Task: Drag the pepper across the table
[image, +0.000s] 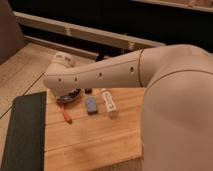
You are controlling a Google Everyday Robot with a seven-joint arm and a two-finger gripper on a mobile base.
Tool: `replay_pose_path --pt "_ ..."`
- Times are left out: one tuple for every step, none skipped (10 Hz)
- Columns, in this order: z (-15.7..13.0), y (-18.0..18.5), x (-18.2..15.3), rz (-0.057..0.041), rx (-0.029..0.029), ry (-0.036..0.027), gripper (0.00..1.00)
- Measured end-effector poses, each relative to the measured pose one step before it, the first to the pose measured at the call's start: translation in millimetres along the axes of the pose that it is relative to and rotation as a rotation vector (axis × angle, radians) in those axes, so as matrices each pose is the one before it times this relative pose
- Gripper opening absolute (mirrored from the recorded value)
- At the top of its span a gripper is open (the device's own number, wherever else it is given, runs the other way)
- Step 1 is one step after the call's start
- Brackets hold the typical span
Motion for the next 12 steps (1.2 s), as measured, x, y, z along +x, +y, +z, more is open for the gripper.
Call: replay_pose_path --pt "12.02 -0.11 12.95 0.00261 -0.00462 0.01852 0.65" --pt "9.13 -5.21 6.41 0.02739 0.00720 0.01555 0.65" --pt "7.58 -7.12 4.38 0.02598 0.01238 0.01416 0.65" --pt "7.92 -2.67 2.41 0.02016 0.00990 0.01411 0.65" --pt "4.77 2.02 0.64 0.00372 0.00351 0.00902 0.65" --pt "6.79 8.05 1.82 -0.00324 -0.00006 0.01443 0.65" --pt "3.91 4.06 2.11 -0.00017 0.00025 0.01000 0.65" --pt "8.54 6.50 6.48 0.00102 0.00426 0.02392 0.65" --pt "7.32 3.38 5.39 0.00424 0.00448 0.01992 0.65" --pt "3.42 1.26 1.93 0.00352 0.00170 0.00849 0.65" --pt "9.08 3.37 4.91 0.00882 0.00319 0.02423 0.65" --pt "7.43 2.35 2.57 0.00718 0.00075 0.02062 0.65"
